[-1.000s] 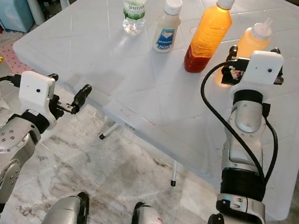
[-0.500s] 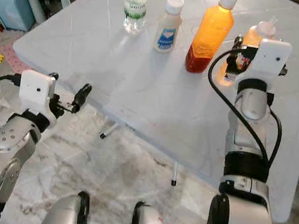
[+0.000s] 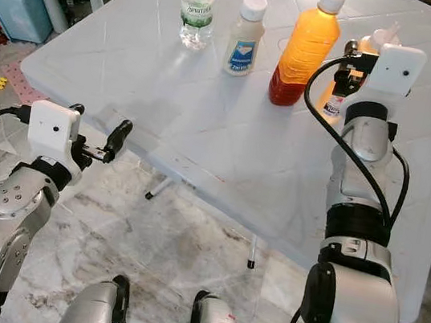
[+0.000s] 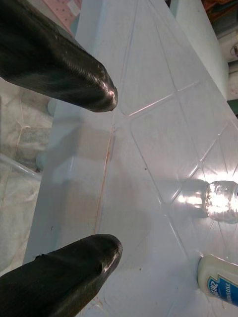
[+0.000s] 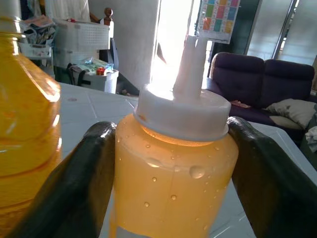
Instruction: Restocking fridge
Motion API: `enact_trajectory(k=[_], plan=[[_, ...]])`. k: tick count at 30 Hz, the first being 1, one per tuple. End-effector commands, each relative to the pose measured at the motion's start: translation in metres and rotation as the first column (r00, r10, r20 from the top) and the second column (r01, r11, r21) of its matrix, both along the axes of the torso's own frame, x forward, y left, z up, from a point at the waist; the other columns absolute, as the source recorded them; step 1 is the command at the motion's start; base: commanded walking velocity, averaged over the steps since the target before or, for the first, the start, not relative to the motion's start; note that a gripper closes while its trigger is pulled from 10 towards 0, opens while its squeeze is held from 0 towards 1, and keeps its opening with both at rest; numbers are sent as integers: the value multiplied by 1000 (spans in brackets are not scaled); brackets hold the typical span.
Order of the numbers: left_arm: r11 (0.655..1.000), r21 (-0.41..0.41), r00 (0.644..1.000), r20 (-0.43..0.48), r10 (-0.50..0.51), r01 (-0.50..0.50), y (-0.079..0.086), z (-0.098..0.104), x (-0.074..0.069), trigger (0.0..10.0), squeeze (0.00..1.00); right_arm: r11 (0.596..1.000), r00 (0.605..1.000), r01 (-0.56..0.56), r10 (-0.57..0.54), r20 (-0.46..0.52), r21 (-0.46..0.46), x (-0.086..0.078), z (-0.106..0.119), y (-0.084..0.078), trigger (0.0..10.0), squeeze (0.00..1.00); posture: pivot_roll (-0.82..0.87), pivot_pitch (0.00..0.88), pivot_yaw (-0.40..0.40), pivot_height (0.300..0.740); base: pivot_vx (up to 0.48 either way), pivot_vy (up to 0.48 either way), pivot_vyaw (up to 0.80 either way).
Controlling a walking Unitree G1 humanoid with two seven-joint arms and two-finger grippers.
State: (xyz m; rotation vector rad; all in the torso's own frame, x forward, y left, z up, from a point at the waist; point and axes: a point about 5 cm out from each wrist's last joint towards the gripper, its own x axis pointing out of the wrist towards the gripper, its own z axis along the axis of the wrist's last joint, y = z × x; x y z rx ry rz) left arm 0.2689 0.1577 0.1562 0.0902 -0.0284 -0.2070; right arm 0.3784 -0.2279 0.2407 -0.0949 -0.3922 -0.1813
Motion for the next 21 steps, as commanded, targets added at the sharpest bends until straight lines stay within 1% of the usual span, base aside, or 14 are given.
enact_trajectory(k=[1,8,9,10,11,12,14,15,17,18,19,20,21], plan=[[1000,15,1000,3,4,-4,1,1,-1,10000,0,1000,1000,-1,0,30,6,-3,5,2,0,0,82,247,17,740,0,0,0],[1000,17,1000,19,9,-9,0,3,3,10000,0,1000,1000,-3,3,24,20,-14,-5,8,0,0,79,227,6,740,0,0,0],[1000,19,1000,24,13,-14,1,4,4,10000,0,1000,1000,-6,6,26,16,-15,-4,9,667,0,82,224,5,740,0,0,0],[1000,20,999,27,17,-18,2,5,5,10000,0,1000,1000,-13,13,25,18,-17,-4,10,902,0,85,221,4,740,0,0,0],[1000,23,999,31,21,-21,3,6,6,10000,0,1000,1000,-21,21,21,23,-18,-4,11,1451,0,86,219,4,740,0,0,0],[999,27,999,37,23,-24,4,7,7,10000,0,999,999,-31,31,17,33,-20,-4,14,2275,0,86,219,4,740,0,0,0],[999,47,998,62,24,-27,6,15,10,10000,0,997,998,-63,62,14,35,-28,-2,22,5686,0,84,223,-1,740,0,0,0],[998,61,997,80,22,-27,7,20,10,10000,0,996,997,-78,78,14,32,-33,-3,27,8039,0,92,224,5,740,0,0,0],[996,78,994,104,25,-33,10,27,11,10000,0,995,995,-100,99,11,32,-40,-3,34,8000,0,83,227,-4,740,0,0,0],[996,71,993,108,46,-53,15,29,11,10000,0,993,993,-114,114,4,40,-47,-3,41,7373,0,79,234,-4,740,0,0,0],[996,63,993,102,59,-65,18,28,11,10000,0,991,992,-123,124,-1,52,-52,-5,45,8196,0,77,231,-7,740,0,0,0],[996,59,993,97,67,-73,20,26,10,10000,0,990,992,-129,129,-4,61,-55,-7,48,9255,0,77,231,-7,740,0,0,0],[995,57,993,90,82,-87,21,22,10,10000,0,987,990,-140,142,-20,75,-58,-10,53,9255,0,67,228,-13,740,0,0,0]])
